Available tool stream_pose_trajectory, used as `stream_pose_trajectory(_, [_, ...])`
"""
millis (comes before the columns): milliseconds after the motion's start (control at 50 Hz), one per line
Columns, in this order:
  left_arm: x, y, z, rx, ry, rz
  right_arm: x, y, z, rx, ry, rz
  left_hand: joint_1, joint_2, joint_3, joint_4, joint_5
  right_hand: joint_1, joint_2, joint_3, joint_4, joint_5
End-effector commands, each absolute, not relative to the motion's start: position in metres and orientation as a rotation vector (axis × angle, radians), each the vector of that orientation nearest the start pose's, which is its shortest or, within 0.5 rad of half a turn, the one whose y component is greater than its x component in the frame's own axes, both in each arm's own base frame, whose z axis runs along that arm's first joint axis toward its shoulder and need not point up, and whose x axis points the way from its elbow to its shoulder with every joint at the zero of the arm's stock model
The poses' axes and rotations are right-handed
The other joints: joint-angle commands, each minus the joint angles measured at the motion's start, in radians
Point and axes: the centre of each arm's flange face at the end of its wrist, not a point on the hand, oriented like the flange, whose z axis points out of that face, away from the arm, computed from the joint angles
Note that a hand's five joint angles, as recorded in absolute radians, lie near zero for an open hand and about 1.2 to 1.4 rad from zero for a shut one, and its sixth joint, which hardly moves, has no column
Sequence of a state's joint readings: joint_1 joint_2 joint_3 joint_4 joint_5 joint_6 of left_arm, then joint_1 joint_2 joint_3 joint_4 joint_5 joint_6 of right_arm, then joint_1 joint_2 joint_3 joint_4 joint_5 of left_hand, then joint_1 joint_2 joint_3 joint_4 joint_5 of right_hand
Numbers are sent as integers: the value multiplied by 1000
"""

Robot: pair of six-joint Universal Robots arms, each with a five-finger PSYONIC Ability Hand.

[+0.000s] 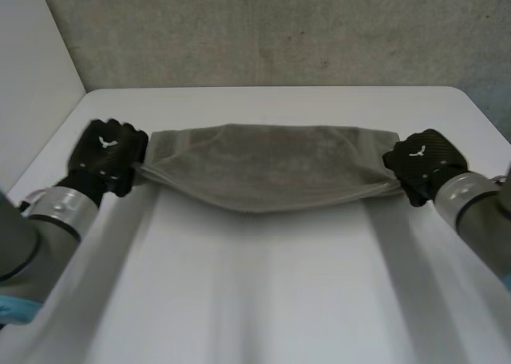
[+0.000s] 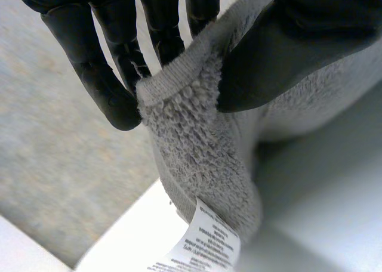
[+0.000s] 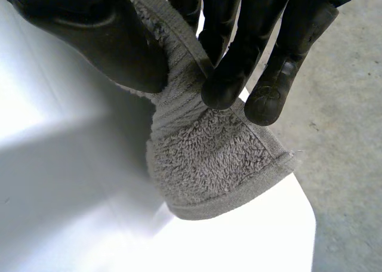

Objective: Fold the towel.

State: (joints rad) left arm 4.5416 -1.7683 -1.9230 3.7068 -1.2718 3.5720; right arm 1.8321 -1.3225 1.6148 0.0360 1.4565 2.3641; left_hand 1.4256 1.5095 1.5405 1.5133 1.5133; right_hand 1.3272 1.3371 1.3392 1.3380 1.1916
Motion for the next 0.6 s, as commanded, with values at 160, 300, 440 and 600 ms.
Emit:
stream_pose_trajectory(160, [-189, -260, 239, 925, 2002, -2237, 201, -256, 261, -1553, 2365, -1915, -29, -113, -144, -117, -292, 69, 59, 57, 58, 30])
stream_pose_trajectory(300, [-195, -281, 202, 981, 2141, -2137, 210, -283, 244, -1570, 2345, -1893, -29, -113, -144, -117, -292, 69, 59, 57, 58, 30])
stream_pose_trajectory(440, [-207, -318, 171, 1028, 2218, -2070, 228, -342, 202, -1585, 2345, -1854, -29, -113, -144, -117, -292, 69, 59, 57, 58, 30])
stream_pose_trajectory(600, [-241, -374, 151, 1092, 2104, -2097, 239, -396, 174, -1547, 2384, -1926, -29, -113, -144, -117, -292, 69, 59, 57, 58, 30])
